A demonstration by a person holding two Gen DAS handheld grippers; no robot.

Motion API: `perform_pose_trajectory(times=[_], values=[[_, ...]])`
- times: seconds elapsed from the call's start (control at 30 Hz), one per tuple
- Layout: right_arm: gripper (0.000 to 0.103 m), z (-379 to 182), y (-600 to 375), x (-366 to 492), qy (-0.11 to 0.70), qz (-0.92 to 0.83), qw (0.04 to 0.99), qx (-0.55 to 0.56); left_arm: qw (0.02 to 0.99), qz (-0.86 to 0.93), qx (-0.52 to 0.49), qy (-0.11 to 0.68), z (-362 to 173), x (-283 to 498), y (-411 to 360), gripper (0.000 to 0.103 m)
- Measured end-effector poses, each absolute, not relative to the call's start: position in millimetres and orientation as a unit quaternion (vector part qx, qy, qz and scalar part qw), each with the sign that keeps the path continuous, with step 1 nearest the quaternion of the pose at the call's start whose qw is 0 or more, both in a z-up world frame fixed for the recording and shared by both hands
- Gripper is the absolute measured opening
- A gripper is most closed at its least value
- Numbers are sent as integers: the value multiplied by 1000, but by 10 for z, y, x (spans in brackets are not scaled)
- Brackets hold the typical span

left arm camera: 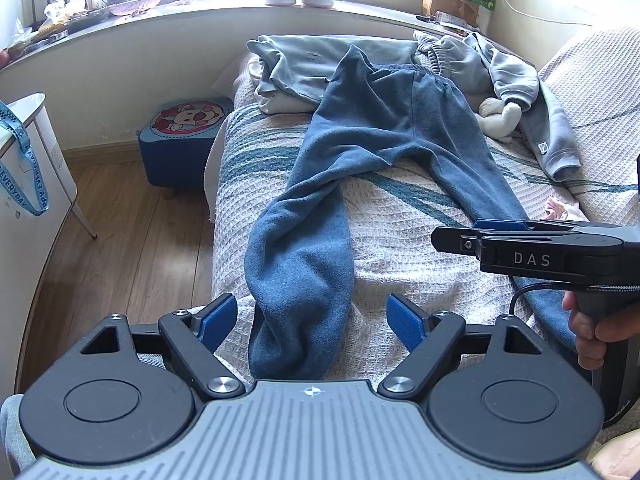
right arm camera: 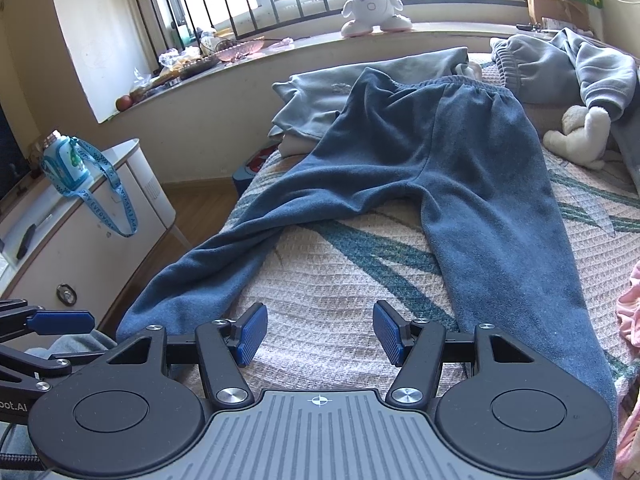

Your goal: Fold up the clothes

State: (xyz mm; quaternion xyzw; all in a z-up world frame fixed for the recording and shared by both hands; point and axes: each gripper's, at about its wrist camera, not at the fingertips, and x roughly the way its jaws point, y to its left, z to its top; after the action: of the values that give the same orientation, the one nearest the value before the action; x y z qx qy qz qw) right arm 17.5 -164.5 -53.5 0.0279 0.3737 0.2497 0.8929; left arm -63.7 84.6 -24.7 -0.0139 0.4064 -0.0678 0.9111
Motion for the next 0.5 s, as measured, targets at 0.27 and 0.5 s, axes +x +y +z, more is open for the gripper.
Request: perform_pose_trajectory(times=[0.27,0.5], values=[[59,-539,-1653,175,374,248,893,29,911,-66,-16,407,-252,-642,851,82],[59,-541,-1656,172,373,248,894,29,911,-64,-18,408,-256,-645,860,83]])
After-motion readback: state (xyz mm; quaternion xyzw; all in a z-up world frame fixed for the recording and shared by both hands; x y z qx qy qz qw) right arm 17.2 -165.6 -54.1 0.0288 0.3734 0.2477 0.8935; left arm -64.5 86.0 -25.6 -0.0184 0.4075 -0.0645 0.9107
